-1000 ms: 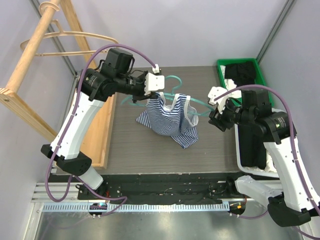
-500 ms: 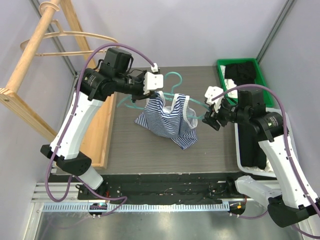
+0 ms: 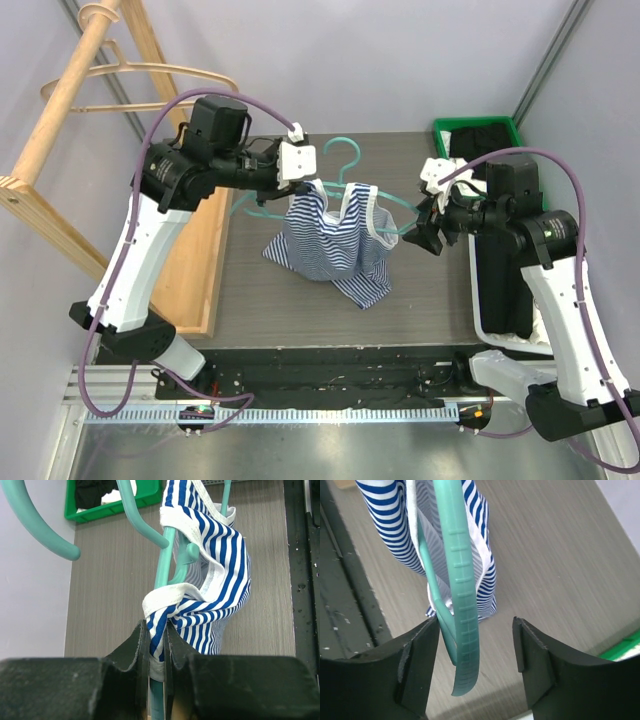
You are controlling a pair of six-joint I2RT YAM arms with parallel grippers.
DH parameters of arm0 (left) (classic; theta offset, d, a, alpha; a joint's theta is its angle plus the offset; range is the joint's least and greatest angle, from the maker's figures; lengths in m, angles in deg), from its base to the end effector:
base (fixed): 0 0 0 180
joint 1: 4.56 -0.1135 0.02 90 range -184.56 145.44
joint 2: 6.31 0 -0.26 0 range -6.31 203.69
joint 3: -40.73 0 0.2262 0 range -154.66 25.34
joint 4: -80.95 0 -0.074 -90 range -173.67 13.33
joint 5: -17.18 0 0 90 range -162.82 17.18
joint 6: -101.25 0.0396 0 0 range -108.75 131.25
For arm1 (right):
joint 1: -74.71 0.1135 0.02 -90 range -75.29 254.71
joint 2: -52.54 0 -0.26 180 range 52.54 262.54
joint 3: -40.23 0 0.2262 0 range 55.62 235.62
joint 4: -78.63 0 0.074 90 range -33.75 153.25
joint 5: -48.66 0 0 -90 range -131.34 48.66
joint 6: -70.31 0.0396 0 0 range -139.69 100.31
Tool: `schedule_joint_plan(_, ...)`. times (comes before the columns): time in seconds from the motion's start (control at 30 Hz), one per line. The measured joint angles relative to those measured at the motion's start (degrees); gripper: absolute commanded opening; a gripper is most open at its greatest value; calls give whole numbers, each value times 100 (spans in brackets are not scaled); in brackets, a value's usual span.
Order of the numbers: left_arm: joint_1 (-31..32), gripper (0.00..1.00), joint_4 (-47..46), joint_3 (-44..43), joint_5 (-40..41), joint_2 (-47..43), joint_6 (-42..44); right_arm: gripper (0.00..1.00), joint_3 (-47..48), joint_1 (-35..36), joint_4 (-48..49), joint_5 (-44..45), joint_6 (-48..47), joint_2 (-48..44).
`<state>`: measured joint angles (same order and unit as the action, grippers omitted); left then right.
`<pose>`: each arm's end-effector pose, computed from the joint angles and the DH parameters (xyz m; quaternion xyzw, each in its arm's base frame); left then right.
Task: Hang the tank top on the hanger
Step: Hang the tank top on the hanger.
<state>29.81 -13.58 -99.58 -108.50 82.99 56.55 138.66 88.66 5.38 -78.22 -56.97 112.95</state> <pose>0.1906 -0.1583 0.4892 0.6492 0.5553 -0.2276 0.4673 0.1458 0.0607 0.4180 -0.4954 0.6967 0.1868 0.4841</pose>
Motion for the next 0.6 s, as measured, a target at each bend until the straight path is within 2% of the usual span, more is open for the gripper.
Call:
schedule_joint_plan(0.17, 0, 0, 2, -2, -17, -107, -7, 53, 122, -111, -208, -597, -11, 184)
schedule_joint_plan(0.23, 0, 0, 4, -2, -33, -118, -4, 53, 166, -129, -337, -807, -31, 229)
schedule_joint_plan(0.27, 0, 0, 4, -2, -42, -120, -2, 49, 219, -133, -428, -929, -46, 267)
schedule_joint_plan(0.3, 0, 0, 4, -2, -46, -120, -2, 40, 284, -133, -518, -1040, -68, 308)
schedule_joint_plan(0.4, 0, 0, 2, -2, -57, -120, 2, 30, 485, -133, -767, -1296, -197, 422)
schedule_joint_plan(0.47, 0, 0, 4, -4, -63, -120, 11, 32, 531, -133, -885, -1421, -245, 448)
schedule_joint_plan(0.6, 0, 0, 20, -42, -90, -120, 13, 42, 533, -140, -1117, -1526, -393, 463)
